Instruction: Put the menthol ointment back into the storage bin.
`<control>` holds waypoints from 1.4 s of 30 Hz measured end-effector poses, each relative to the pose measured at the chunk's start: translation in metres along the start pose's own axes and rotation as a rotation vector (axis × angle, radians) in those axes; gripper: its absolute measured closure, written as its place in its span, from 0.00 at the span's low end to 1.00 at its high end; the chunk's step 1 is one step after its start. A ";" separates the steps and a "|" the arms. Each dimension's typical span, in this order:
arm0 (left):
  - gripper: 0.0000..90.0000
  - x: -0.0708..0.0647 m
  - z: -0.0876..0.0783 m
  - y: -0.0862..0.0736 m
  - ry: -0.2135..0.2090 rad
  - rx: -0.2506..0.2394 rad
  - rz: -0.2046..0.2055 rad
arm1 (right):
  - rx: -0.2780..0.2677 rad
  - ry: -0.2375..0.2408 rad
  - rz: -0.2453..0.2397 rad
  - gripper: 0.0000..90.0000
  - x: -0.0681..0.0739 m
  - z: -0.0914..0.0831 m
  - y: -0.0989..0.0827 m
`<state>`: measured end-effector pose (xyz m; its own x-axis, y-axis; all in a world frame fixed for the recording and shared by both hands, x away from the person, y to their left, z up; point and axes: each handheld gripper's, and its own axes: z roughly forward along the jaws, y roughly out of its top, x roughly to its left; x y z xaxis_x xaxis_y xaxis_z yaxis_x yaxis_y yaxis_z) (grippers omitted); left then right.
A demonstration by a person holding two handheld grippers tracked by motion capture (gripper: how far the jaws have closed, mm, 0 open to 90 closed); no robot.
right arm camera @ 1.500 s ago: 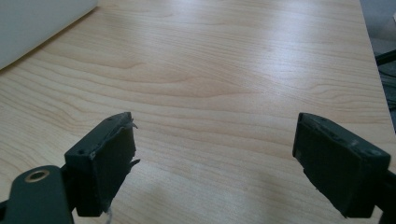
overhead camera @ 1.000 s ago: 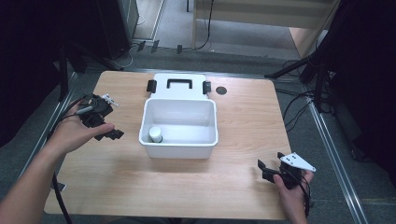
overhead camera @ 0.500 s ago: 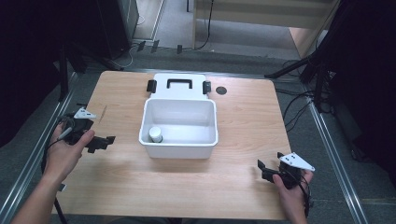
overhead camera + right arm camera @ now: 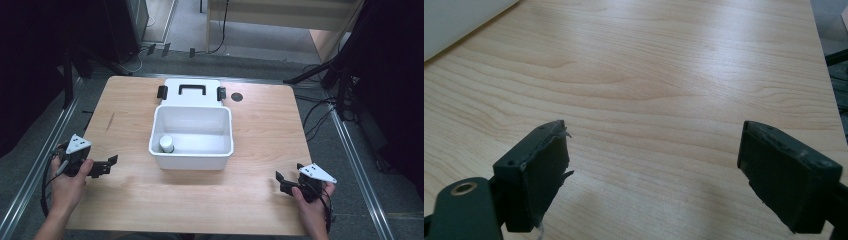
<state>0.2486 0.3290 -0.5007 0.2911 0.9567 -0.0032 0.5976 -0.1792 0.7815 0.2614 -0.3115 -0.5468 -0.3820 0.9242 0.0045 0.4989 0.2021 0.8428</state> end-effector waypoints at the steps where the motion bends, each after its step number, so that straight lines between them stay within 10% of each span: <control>1: 0.00 0.001 -0.001 -0.004 0.008 -0.014 -0.003 | 0.000 -0.001 0.000 0.15 0.000 0.000 0.000; 17: 0.00 0.013 -0.009 -0.071 0.098 -0.093 -0.113 | 0.008 -0.015 0.010 0.15 0.000 0.001 0.000; 31: 0.00 0.015 -0.014 -0.077 0.086 -0.144 -0.148 | 0.022 -0.023 0.006 0.15 0.000 0.002 0.001; 35: 0.00 0.013 -0.013 -0.076 0.155 -0.171 -0.162 | 0.023 -0.021 -0.002 0.15 0.000 0.003 0.001; 42: 0.00 0.015 -0.014 -0.077 0.153 -0.190 -0.176 | 0.029 -0.024 0.013 0.15 0.000 0.003 0.001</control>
<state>0.1965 0.3600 -0.5517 0.0704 0.9953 -0.0662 0.4741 0.0250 0.8801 0.2643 -0.3106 -0.5475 -0.3565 0.9343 0.0024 0.5266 0.1988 0.8265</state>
